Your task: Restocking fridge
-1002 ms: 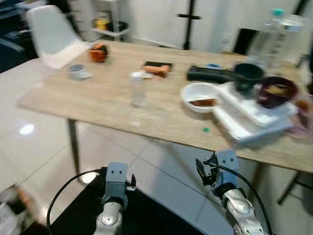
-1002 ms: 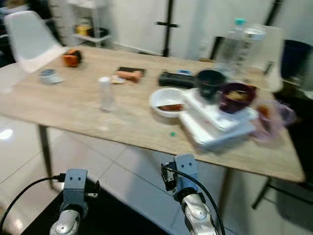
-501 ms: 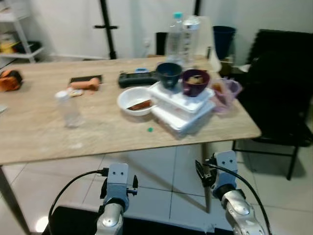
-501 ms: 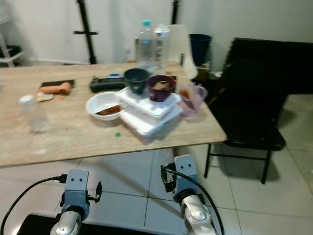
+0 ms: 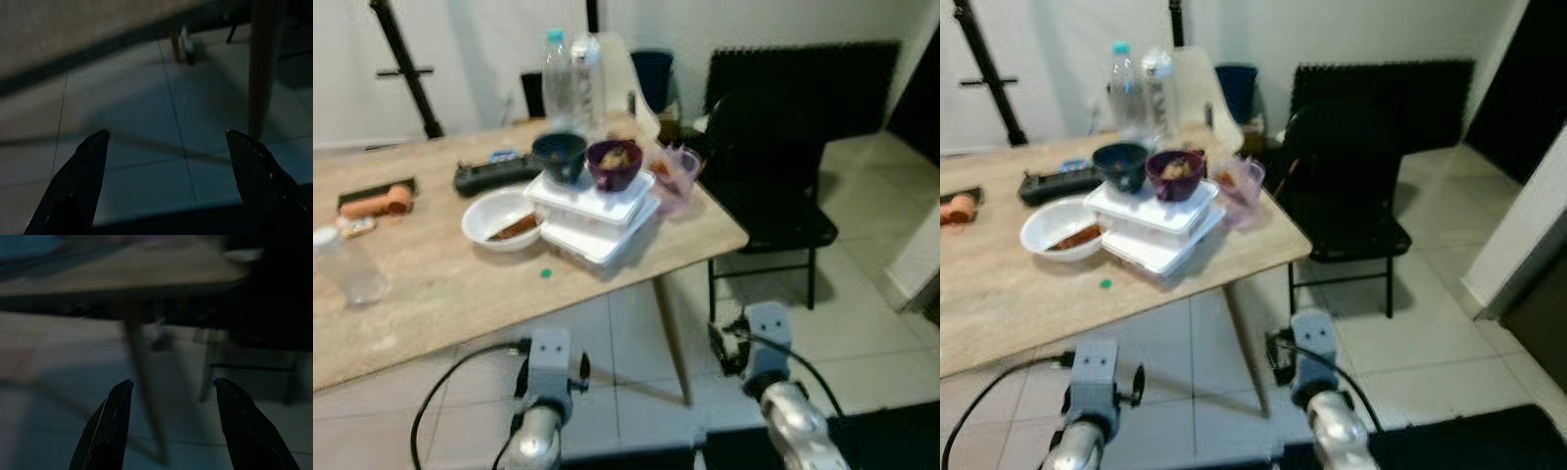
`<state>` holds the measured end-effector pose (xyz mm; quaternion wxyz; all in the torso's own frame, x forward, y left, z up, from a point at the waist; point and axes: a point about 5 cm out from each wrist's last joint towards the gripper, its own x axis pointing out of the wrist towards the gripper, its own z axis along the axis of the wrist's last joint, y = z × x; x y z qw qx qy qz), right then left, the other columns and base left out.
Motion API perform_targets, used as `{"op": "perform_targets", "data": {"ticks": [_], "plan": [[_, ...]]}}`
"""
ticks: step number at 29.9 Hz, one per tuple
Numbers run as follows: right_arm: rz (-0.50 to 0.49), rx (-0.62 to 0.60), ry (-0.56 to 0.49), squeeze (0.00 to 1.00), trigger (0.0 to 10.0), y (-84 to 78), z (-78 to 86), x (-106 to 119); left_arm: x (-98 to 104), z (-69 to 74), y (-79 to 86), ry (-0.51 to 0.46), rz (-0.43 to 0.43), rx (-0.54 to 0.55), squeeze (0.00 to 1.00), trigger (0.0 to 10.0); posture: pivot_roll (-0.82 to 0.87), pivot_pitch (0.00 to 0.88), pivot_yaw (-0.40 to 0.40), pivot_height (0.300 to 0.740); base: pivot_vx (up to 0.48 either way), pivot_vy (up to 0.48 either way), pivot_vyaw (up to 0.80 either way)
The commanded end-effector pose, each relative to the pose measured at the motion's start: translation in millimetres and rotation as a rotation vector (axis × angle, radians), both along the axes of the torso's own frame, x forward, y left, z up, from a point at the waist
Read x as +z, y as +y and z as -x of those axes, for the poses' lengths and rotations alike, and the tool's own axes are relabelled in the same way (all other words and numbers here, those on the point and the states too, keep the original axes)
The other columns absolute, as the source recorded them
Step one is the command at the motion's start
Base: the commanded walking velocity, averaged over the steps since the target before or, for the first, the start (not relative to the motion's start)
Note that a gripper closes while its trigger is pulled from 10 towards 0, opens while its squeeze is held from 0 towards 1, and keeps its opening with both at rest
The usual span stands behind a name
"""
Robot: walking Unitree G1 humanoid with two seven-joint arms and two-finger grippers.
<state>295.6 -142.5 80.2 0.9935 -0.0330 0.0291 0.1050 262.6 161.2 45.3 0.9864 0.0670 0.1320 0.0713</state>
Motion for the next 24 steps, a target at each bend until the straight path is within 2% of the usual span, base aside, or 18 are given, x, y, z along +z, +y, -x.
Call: {"op": "perform_targets", "data": {"ticks": [1, 7, 8, 10, 12, 15, 16, 18, 19, 20, 22, 23, 24], "plan": [[-0.008, 0.014, 0.021, 0.00, 10.0, 5.9, 3.6, -6, -6, 5.9, 9.6, 0.027, -0.030, 0.050, 0.00, 10.0, -0.09, 0.105, 0.021, 0.710, 0.000, 0.000, 0.00], [-0.009, 0.025, 0.012, 0.00, 10.0, 7.6, 2.8, -4, -7, 12.0, 24.2, 0.035, -0.072, 0.139, 0.00, 10.0, -0.08, 0.108, 0.025, 0.710, 0.000, 0.000, 0.00], [-0.012, 0.059, -0.005, 0.00, 10.0, 12.7, 1.5, 2, -8, 21.1, 33.6, 0.049, -0.091, 0.181, 0.00, 10.0, -0.08, 0.109, 0.028, 0.710, 0.000, 0.000, 0.00], [-0.006, 0.105, -0.041, 0.00, 10.0, 20.3, -0.4, 12, -7, 30.2, 38.7, 0.053, -0.093, 0.187, 0.00, 10.0, -0.08, 0.110, 0.029, 0.710, 0.000, 0.000, 0.00], [-0.003, 0.121, -0.058, 0.00, 10.0, 23.2, -1.1, 16, -7, 33.4, 39.9, 0.052, -0.092, 0.186, 0.00, 10.0, -0.08, 0.110, 0.029, 0.710, 0.000, 0.000, 0.00], [0.019, 0.130, -0.136, 0.00, 10.0, 30.3, -5.7, 37, 5, 45.6, 40.0, 0.007, -0.058, 0.115, 0.00, 10.0, -0.07, 0.118, 0.031, 0.710, 0.000, 0.000, 0.00], [0.019, 0.130, -0.136, 0.00, 10.0, 30.3, -5.7, 37, 5, 45.6, 40.0, 0.007, -0.058, 0.115, 0.00, 10.0, -0.07, 0.118, 0.031, 0.710, 0.000, 0.000, 0.00], [0.032, 0.094, -0.180, 0.00, 10.0, 28.8, -8.1, 48, 15, 53.6, 38.9, -0.016, -0.044, 0.004, 0.00, 10.0, -0.06, 0.126, 0.031, 0.710, 0.000, 0.000, 0.00], [0.035, 0.065, -0.203, 0.00, 10.0, 25.4, -8.7, 53, 18, 61.7, 39.4, -0.004, -0.027, -0.078, 0.00, 10.0, -0.06, 0.128, 0.032, 0.710, 0.000, 0.000, 0.00], [0.035, 0.065, -0.203, 0.00, 10.0, 25.4, -8.7, 53, 18, 61.7, 39.4, -0.004, -0.027, -0.078, 0.00, 10.0, -0.06, 0.128, 0.032, 0.710, 0.000, 0.000, 0.00], [0.052, 0.023, -0.227, 0.00, 10.0, 18.8, -8.7, 57, 22, 75.7, 40.4, 0.032, 0.001, -0.187, 0.00, 10.0, -0.06, 0.131, 0.033, 0.710, 0.000, 0.000, 0.00], [0.052, 0.023, -0.227, 0.00, 10.0, 18.8, -8.7, 57, 22, 75.7, 40.4, 0.032, 0.001, -0.187, 0.00, 10.0, -0.06, 0.131, 0.033, 0.710, 0.000, 0.000, 0.00], [0.062, 0.007, -0.234, 0.00, 10.0, 15.0, -8.3, 59, 25, 82.3, 40.5, 0.051, 0.019, -0.235, 0.00, 10.0, -0.06, 0.134, 0.032, 0.710, 0.000, 0.000, 0.00]]}}
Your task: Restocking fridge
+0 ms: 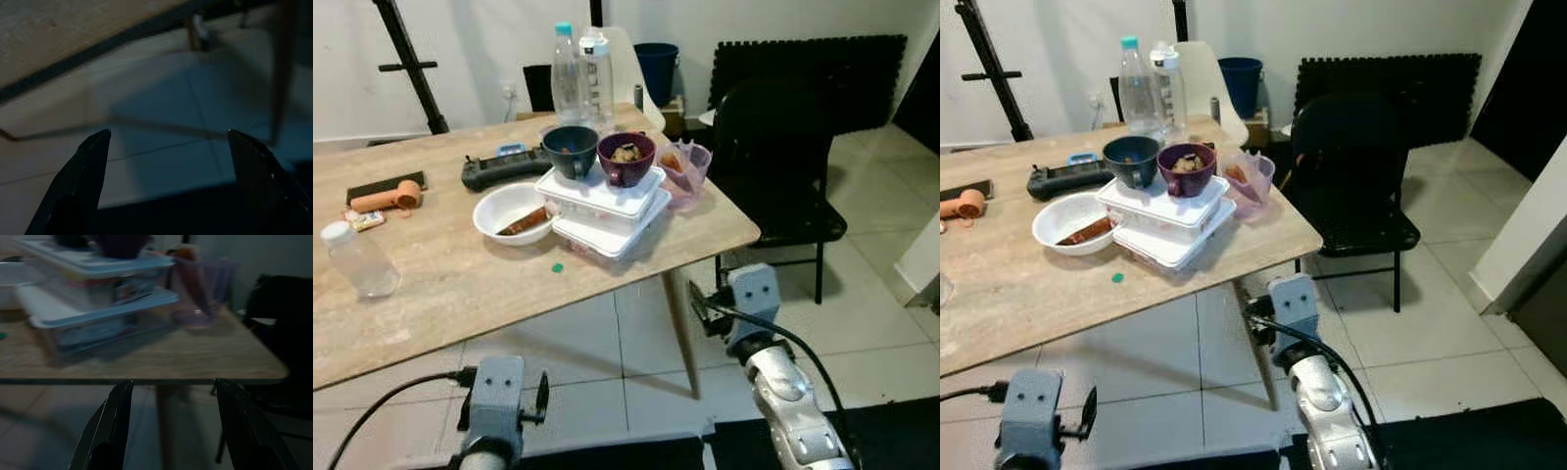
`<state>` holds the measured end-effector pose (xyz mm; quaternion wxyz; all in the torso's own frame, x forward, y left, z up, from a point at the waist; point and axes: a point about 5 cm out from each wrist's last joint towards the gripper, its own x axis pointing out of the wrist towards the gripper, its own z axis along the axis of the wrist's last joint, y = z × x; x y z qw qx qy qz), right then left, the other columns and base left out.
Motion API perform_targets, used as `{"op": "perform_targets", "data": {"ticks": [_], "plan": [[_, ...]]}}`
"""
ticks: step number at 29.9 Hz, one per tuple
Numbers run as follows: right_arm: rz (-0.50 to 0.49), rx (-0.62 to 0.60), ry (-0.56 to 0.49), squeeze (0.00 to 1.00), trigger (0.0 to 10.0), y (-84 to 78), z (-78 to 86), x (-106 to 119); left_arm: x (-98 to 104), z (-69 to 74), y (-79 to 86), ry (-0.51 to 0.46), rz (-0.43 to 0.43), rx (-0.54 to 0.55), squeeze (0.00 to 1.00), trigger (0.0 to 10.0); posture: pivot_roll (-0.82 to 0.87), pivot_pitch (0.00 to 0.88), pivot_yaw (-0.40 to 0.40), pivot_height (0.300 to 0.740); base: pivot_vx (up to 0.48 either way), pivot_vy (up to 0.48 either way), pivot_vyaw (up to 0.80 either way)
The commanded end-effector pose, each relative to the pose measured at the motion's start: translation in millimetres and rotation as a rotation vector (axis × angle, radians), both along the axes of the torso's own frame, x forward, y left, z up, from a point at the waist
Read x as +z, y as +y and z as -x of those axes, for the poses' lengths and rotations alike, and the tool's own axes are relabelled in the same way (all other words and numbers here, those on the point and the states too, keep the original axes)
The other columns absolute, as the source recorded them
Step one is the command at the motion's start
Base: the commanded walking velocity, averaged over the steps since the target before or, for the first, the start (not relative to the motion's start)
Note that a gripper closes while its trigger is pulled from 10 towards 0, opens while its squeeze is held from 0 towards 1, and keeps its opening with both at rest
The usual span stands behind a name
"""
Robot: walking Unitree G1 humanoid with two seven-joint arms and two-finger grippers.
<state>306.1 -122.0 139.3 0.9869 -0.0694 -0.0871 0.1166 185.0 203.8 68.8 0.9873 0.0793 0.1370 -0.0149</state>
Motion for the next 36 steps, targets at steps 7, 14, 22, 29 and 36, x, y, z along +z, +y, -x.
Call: {"op": "perform_targets", "data": {"ticks": [7, 14, 22, 29, 36], "plan": [[0.028, -0.119, -0.028, 0.00, 10.0, -24.3, 3.9, 12, 51, 16.6, -28.7, -0.032, 0.061, -0.360, 0.00, 10.0, -0.06, 0.136, 0.023, 0.710, 0.000, 0.000, 0.00], [0.024, -0.140, -0.056, 0.00, 10.0, -27.2, 1.5, 23, 91, -12.7, -29.3, -0.220, 0.070, -0.289, 0.00, 10.0, -0.07, 0.131, 0.010, 0.710, 0.000, 0.000, 0.00], [0.003, -0.143, -0.111, 0.00, 10.0, -25.8, -2.4, 45, 93, -54.4, 36.6, -0.231, 0.057, 0.240, 0.00, 10.0, -0.08, 0.126, 0.008, 0.710, 0.000, 0.000, 0.00], [-0.028, -0.127, -0.130, 0.00, 10.0, -25.6, -2.7, 53, 79, -68.4, 93.6, -0.163, 0.123, 0.502, 0.00, 10.0, -0.09, 0.127, 0.009, 0.710, 0.000, 0.000, 0.00], [-0.057, -0.115, -0.078, 0.00, 10.0, -21.5, -1.0, 42, 87, -79.1, 80.3, -0.197, 0.122, 0.335, 0.00, 10.0, -0.07, 0.129, 0.005, 0.710, 0.000, 0.000, 0.00]]}}
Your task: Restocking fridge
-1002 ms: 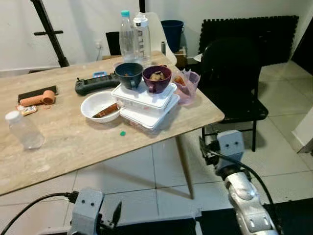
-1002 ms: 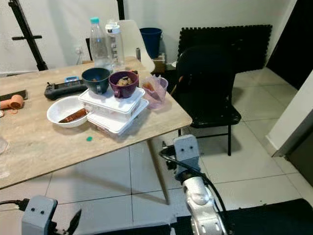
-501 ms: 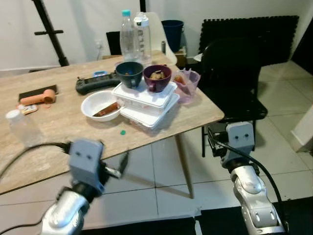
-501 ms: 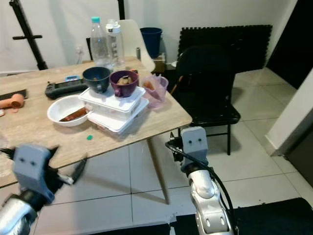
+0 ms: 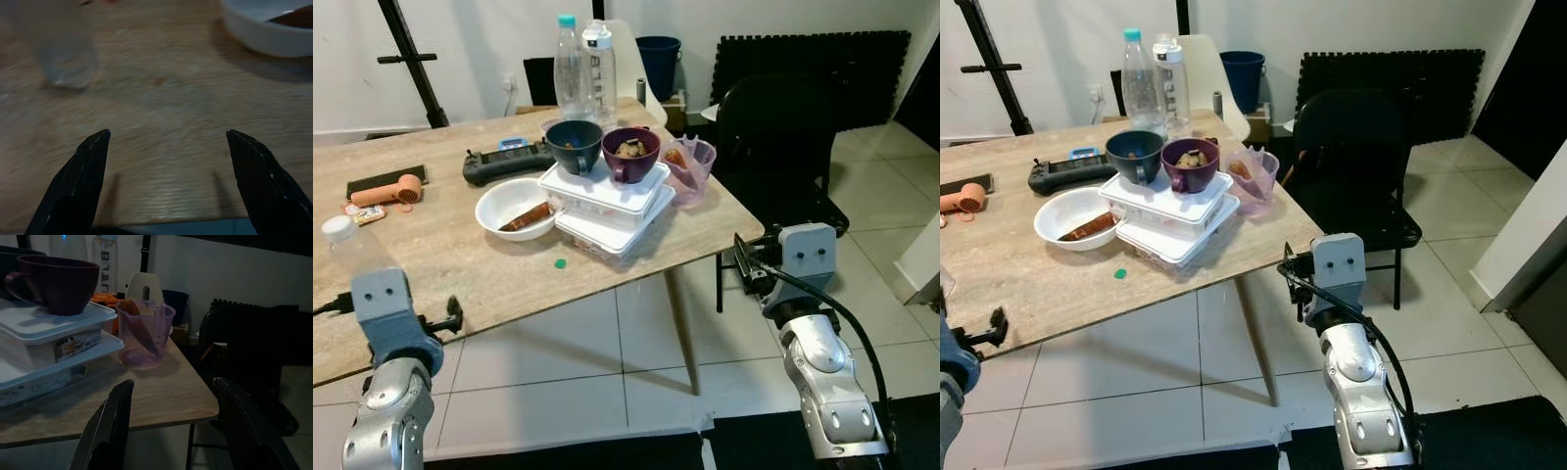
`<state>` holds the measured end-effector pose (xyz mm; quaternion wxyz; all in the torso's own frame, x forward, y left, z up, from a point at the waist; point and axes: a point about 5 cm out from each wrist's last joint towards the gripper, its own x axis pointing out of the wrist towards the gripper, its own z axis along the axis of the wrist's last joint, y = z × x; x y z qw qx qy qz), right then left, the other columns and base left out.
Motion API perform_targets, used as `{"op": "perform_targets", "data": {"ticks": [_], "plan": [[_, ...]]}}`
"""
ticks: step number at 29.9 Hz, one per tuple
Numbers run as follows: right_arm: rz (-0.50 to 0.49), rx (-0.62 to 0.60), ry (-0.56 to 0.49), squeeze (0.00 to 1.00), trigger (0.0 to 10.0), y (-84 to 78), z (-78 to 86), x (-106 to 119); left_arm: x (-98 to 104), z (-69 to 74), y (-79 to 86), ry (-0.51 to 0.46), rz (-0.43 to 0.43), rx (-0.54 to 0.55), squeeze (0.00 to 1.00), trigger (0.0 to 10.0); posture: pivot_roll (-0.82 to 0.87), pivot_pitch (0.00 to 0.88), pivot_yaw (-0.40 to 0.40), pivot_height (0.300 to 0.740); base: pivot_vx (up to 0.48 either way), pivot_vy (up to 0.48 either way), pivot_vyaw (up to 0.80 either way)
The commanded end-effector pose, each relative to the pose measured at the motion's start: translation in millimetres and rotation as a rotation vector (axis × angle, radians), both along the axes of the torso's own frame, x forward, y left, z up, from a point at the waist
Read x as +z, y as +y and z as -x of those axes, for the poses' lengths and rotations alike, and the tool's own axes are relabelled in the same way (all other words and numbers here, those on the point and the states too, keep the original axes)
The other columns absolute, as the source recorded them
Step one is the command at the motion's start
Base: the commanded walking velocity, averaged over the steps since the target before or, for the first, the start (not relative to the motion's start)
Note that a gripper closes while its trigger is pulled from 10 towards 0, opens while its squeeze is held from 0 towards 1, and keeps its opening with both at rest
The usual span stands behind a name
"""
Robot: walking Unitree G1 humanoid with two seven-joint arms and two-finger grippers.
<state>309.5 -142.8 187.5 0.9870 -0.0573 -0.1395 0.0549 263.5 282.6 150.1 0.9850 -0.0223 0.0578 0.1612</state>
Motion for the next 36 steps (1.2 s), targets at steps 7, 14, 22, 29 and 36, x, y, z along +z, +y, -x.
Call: {"op": "perform_targets", "data": {"ticks": [7, 14, 22, 29, 36], "plan": [[-0.022, 0.000, 0.056, 0.00, 10.0, -0.5, -0.2, -12, 10, -9.2, -6.9, -0.045, -0.069, -0.082, 0.00, 10.0, -0.06, 0.115, 0.004, 0.710, 0.000, 0.244, 0.00], [-0.022, 0.017, 0.062, 0.00, 10.0, 5.0, -0.9, -14, 15, -14.4, -8.4, -0.072, -0.070, -0.092, 0.00, 10.0, -0.06, 0.109, 0.005, 0.710, 0.000, 0.480, 0.00], [-0.019, 0.026, 0.065, 0.00, 10.0, 7.2, -0.6, -15, 27, -22.0, -15.5, -0.116, -0.098, -0.129, 0.00, 10.0, -0.06, 0.103, 0.010, 0.710, 0.000, 0.480, 0.00], [-0.015, 0.024, 0.068, 0.00, 10.0, 6.8, -0.5, -17, 28, -23.4, -27.7, -0.129, -0.094, -0.167, 0.00, 10.0, -0.06, 0.101, 0.012, 0.710, 0.000, 0.467, 0.00], [-0.013, 0.018, 0.071, 0.00, 10.0, 5.2, 0.0, -19, 27, -21.8, -48.0, -0.139, -0.087, -0.240, 0.00, 10.0, -0.06, 0.098, 0.015, 0.710, 0.000, 0.055, 0.00]]}}
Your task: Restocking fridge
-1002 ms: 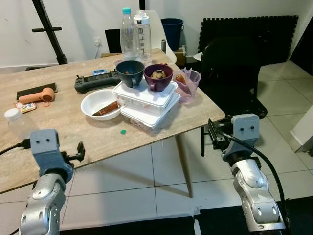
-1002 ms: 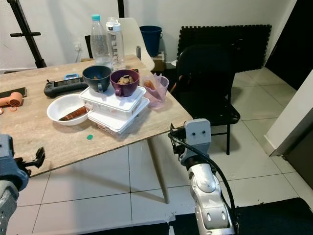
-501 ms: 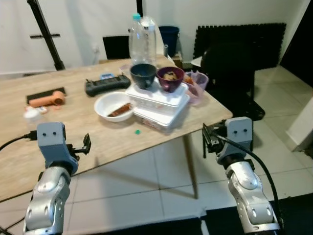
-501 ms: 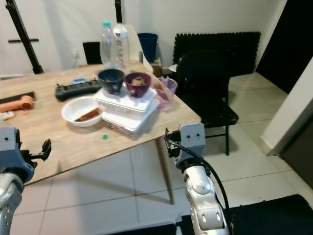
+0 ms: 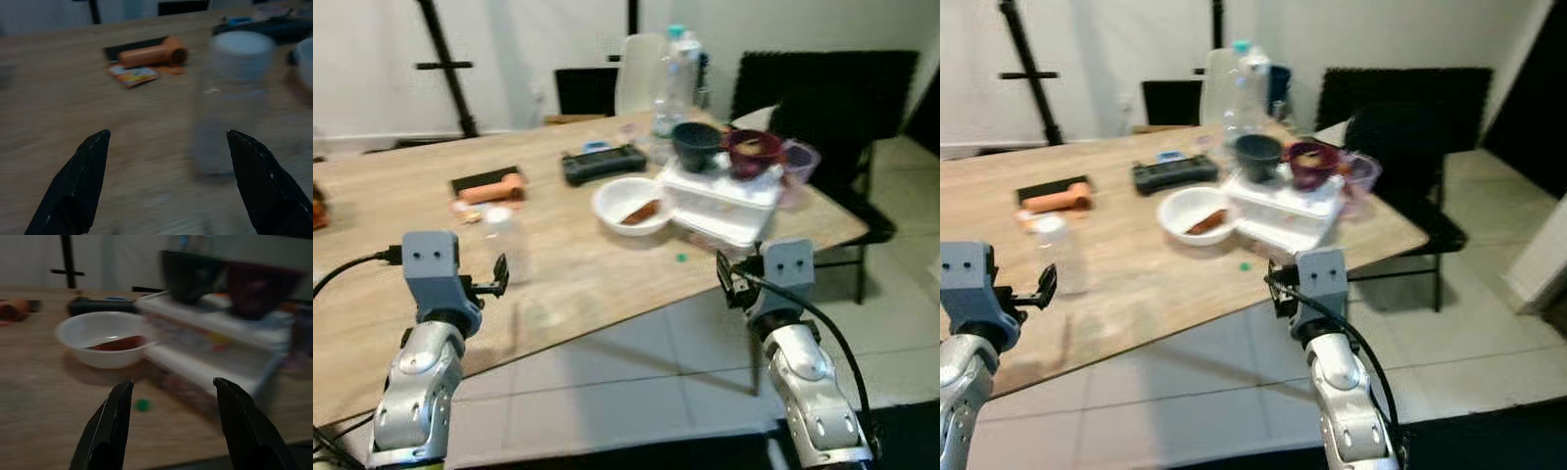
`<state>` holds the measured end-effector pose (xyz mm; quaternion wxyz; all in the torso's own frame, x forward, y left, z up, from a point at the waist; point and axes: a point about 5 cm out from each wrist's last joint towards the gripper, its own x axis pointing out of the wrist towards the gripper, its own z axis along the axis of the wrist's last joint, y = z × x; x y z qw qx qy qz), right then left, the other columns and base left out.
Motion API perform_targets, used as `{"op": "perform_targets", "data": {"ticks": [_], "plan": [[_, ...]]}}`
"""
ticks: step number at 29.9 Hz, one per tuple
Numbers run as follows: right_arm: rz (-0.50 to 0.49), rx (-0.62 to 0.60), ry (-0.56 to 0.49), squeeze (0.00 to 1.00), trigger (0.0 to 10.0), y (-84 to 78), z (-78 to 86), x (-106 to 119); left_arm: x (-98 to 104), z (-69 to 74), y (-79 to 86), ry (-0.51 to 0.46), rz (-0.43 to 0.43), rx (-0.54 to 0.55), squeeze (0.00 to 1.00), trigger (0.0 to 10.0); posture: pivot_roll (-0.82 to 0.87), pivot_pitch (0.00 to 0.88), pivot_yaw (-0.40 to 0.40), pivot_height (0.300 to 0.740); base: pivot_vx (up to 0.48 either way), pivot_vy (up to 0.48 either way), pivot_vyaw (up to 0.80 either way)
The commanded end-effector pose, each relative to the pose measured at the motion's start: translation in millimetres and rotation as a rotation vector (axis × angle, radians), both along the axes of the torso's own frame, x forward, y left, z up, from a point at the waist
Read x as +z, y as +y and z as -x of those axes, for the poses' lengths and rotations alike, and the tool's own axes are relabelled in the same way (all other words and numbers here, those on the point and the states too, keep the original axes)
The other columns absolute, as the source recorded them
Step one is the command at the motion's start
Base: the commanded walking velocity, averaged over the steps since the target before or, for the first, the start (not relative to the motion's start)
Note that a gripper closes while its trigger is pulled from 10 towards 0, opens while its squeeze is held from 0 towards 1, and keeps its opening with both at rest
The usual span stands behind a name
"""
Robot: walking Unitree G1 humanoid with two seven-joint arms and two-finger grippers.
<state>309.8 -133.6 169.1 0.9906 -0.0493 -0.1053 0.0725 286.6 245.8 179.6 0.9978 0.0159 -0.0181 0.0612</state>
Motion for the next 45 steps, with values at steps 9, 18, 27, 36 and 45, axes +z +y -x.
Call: {"op": "perform_targets", "data": {"ticks": [9, 18, 27, 36, 45], "plan": [[-0.006, -0.015, 0.001, 0.00, 10.0, -2.8, -0.2, -2, -8, 2.4, -38.2, 0.014, -0.018, -0.123, 0.00, 10.0, -0.06, 0.098, 0.016, 0.710, 0.000, 0.000, 0.00], [-0.007, -0.017, 0.000, 0.00, 10.0, -3.0, 0.4, -2, -9, -0.5, -48.0, 0.010, -0.053, -0.155, 0.00, 10.0, -0.07, 0.097, 0.020, 0.710, 0.000, -0.396, 0.00], [-0.007, -0.019, 0.003, 0.00, 10.0, -2.9, 0.4, -3, -12, -0.4, -48.7, 0.021, -0.056, -0.148, 0.00, 10.0, -0.06, 0.096, 0.023, 0.710, 0.000, -0.252, 0.00], [-0.006, -0.017, 0.007, 0.00, 10.0, -1.9, 1.1, -5, -15, 0.4, -46.8, 0.034, -0.059, -0.133, 0.00, 10.0, -0.07, 0.102, 0.021, 0.710, 0.000, 0.000, 0.00], [-0.003, -0.018, 0.014, 0.00, 10.0, -2.2, 1.8, -6, -18, 2.0, -46.8, 0.044, -0.053, -0.128, 0.00, 10.0, -0.07, 0.103, 0.020, 0.710, 0.000, 0.000, 0.00]]}}
